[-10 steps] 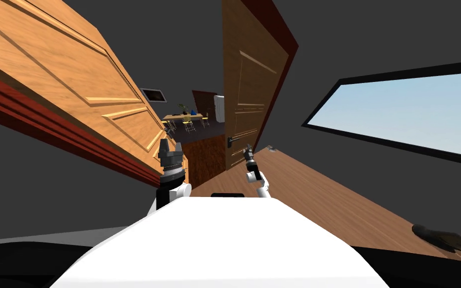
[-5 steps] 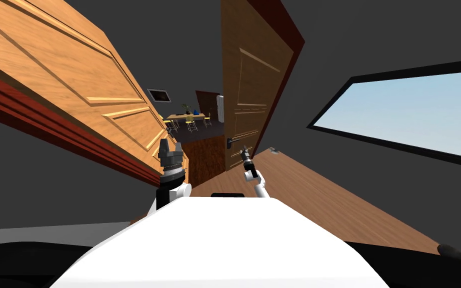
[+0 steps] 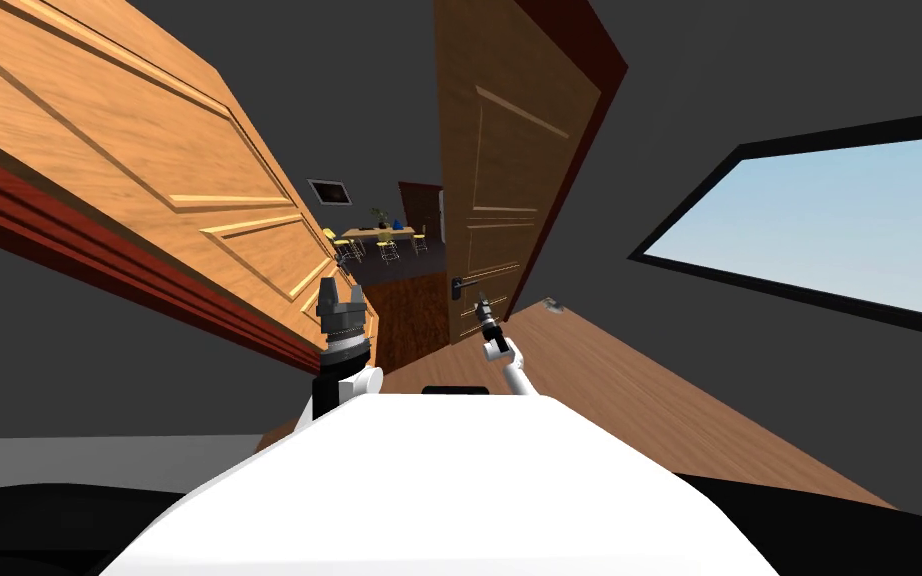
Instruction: Push the door open
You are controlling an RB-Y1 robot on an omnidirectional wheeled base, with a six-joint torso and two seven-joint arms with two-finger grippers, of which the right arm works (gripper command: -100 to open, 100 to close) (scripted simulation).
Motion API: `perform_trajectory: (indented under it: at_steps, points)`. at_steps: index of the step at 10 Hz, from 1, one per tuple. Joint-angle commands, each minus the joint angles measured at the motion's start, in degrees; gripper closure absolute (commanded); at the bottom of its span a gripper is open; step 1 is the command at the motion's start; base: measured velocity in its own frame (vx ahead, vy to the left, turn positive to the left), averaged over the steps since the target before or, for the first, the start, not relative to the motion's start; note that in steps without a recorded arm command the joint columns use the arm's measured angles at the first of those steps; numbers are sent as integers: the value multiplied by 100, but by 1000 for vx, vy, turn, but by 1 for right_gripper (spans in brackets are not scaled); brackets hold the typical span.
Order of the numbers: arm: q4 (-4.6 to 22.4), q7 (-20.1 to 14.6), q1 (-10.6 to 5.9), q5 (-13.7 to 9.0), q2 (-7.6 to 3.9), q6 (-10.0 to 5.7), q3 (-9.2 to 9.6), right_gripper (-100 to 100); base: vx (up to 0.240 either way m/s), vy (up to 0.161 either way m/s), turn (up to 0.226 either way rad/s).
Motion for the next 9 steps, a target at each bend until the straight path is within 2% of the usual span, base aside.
perform_trajectory:
  at_steps: [1,9]
  points:
    - [224,-29,-111,31,-1,16,67,-100,61,-110,77]
    - [1310,-87,-717,176,118,94,323,-100,57,-104,84]
